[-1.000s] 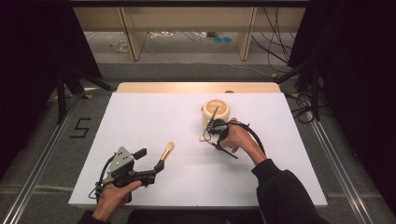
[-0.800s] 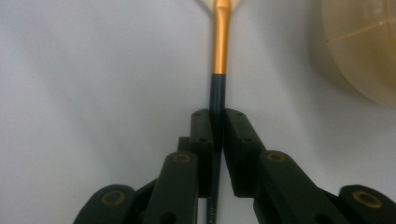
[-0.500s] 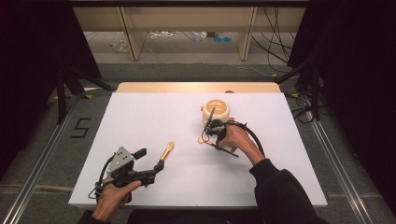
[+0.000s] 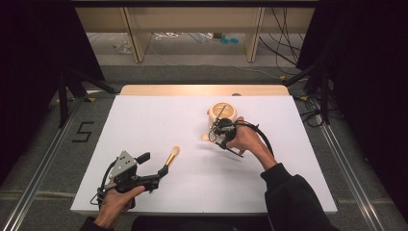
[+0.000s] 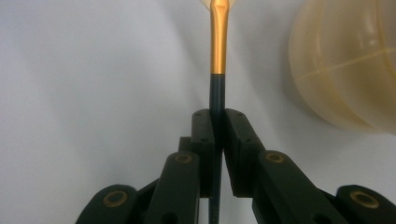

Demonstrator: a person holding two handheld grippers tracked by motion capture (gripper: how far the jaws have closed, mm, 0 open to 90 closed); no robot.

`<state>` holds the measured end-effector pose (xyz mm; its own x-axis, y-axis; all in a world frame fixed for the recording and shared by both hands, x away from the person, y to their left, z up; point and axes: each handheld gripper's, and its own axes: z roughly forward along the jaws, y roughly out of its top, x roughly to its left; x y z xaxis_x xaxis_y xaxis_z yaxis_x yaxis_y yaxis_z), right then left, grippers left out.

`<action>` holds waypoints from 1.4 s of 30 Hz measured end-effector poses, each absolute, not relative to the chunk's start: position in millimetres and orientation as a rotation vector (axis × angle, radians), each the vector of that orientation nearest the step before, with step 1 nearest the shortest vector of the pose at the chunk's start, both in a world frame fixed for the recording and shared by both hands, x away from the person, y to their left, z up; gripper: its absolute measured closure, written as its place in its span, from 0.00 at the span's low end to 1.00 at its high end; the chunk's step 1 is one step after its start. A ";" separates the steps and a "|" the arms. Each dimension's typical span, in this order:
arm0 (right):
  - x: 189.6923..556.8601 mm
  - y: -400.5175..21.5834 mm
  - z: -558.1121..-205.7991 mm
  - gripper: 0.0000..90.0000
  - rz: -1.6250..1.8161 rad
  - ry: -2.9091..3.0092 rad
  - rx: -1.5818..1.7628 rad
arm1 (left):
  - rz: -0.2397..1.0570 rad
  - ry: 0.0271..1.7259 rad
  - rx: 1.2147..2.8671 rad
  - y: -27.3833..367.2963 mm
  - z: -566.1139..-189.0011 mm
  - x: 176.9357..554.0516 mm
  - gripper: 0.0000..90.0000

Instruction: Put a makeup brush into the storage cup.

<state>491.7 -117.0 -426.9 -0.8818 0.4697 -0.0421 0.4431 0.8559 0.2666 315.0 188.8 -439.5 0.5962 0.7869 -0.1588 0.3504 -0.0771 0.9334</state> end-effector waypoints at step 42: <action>498.0 -141.4 -369.5 0.92 1.352 2.514 0.769 | 0.466 0.960 1.669 189.5 -439.4 315.6 0.18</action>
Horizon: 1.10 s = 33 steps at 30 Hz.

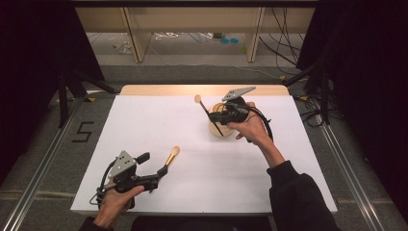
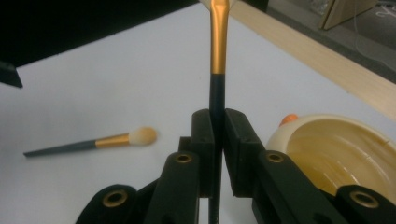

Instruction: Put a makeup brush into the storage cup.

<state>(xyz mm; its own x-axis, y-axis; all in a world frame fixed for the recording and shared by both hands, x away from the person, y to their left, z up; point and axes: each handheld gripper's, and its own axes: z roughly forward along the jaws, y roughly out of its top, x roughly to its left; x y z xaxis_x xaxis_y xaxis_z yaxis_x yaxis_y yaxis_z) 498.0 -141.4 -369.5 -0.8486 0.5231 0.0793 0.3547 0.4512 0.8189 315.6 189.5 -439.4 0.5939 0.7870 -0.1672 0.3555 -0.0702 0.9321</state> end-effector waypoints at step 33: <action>541.3 -169.7 -368.0 0.92 1.566 2.167 0.922 | 0.452 0.965 1.682 188.7 -441.2 315.9 0.18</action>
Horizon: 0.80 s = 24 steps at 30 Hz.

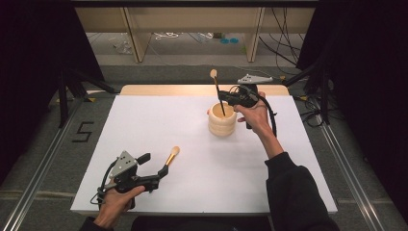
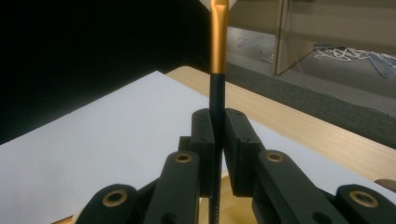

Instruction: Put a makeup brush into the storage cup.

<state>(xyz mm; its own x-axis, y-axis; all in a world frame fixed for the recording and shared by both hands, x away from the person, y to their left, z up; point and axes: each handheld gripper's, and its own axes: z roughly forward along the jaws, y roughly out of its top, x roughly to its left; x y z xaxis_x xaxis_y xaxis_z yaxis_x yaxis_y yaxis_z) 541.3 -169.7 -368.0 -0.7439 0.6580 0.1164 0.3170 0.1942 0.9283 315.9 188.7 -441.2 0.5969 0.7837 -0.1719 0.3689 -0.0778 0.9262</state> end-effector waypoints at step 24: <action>553.9 -169.4 -382.6 0.92 1.537 2.140 0.943 | 0.432 0.981 1.678 187.9 -442.1 314.9 0.18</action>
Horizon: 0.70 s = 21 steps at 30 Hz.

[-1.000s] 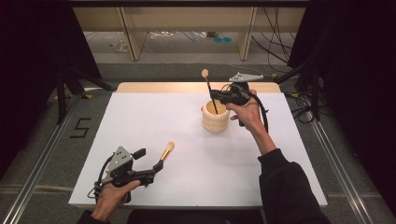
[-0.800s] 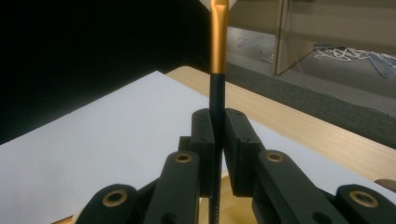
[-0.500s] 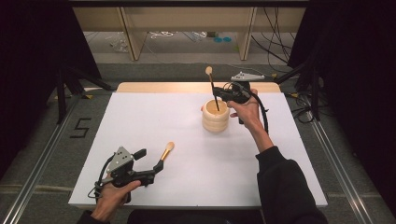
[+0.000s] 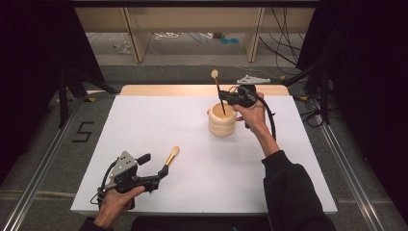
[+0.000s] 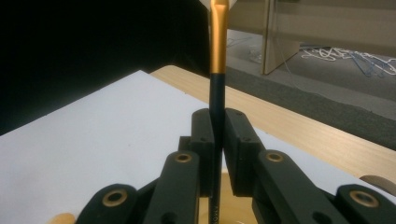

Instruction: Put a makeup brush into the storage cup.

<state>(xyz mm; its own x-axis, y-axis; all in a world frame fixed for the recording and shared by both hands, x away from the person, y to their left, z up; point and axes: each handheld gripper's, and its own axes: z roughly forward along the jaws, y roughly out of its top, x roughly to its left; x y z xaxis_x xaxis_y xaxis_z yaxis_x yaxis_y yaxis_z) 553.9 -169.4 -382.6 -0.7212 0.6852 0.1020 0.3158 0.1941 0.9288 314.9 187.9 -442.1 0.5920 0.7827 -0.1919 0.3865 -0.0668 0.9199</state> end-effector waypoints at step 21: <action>555.7 -172.0 -399.9 0.92 1.524 2.143 1.001 | 0.442 0.981 1.688 189.2 -441.3 314.6 0.18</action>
